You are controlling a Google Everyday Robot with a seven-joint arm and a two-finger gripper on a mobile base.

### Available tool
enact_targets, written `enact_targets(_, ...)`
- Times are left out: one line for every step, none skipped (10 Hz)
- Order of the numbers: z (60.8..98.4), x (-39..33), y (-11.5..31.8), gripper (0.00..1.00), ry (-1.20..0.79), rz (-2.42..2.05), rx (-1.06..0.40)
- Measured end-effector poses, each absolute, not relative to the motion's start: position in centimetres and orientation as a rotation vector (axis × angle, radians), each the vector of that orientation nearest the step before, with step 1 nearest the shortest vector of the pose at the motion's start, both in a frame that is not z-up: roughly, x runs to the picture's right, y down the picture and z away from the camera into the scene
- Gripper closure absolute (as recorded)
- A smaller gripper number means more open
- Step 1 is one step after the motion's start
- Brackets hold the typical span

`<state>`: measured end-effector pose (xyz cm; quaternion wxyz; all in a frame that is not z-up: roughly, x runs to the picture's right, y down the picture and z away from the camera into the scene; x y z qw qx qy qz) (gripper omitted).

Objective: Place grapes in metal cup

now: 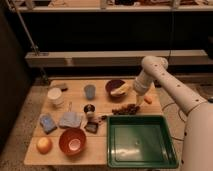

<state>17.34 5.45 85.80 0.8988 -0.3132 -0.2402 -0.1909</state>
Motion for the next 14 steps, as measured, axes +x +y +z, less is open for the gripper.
enact_targets(85.8, 17.3, 5.5, 0.35, -0.497, -0.395, -0.649)
enact_targets(85.8, 17.3, 5.5, 0.35, -0.498, -0.396, -0.649)
enact_targets(85.8, 17.2, 5.4, 0.35, -0.498, -0.396, -0.649)
enact_targets(85.9, 17.3, 5.6, 0.35, -0.495, -0.394, -0.654)
enact_targets(86.1, 17.5, 5.9, 0.35, -0.477, -0.389, -0.670)
enact_targets(86.5, 17.4, 6.4, 0.35, -0.455, -0.392, -0.686)
enact_targets(87.1, 17.1, 6.7, 0.35, -0.414, -0.397, -0.695)
enact_targets(87.2, 17.1, 6.9, 0.35, -0.383, -0.398, -0.701)
enact_targets(87.4, 17.3, 7.2, 0.35, -0.358, -0.397, -0.708)
enact_targets(87.7, 17.1, 7.4, 0.35, -0.334, -0.398, -0.716)
enact_targets(88.1, 16.9, 7.7, 0.35, -0.324, -0.399, -0.722)
enact_targets(88.3, 17.0, 7.9, 0.35, -0.320, -0.396, -0.725)
enact_targets(88.6, 17.2, 8.2, 0.35, -0.313, -0.391, -0.734)
enact_targets(88.7, 17.3, 8.5, 0.35, -0.306, -0.390, -0.742)
